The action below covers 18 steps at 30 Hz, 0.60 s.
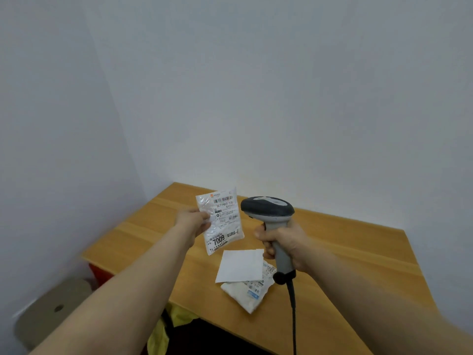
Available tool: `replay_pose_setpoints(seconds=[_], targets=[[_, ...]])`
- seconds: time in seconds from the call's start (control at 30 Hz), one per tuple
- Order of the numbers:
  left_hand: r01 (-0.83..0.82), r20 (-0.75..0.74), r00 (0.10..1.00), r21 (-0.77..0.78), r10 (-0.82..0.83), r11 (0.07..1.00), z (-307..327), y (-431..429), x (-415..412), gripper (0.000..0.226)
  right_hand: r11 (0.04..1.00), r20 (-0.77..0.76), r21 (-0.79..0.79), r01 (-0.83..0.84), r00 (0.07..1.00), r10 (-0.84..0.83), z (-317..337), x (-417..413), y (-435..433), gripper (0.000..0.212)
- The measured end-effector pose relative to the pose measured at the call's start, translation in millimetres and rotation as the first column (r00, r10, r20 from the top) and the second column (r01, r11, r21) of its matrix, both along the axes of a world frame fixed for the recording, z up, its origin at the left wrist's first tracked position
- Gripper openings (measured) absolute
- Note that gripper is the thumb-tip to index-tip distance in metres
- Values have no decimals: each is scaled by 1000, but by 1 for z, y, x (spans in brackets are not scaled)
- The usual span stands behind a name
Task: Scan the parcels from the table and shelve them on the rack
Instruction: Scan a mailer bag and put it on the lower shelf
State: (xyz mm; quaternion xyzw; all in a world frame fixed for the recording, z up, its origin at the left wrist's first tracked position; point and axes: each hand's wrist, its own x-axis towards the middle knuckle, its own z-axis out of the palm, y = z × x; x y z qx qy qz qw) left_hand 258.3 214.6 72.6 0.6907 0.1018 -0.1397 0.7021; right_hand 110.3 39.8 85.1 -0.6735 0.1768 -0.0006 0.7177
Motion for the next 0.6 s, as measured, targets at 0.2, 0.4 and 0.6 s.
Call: replay_pose_setpoints(seconds=[0.2, 0.4, 0.6], targets=[[-140, -98, 985, 4, 140, 990, -20, 49, -29, 7, 981, -69, 115, 157, 986, -150, -31, 10, 17, 17], [-210, -167, 967, -84, 194, 974, -50, 99, -67, 6, 990, -143, 113, 83, 987, -67, -64, 8, 64, 28], [-201, -230, 962, -238, 146, 950, -48, 150, -115, 18, 1000, -108, 18, 21, 994, -19, -71, -11, 124, 27]])
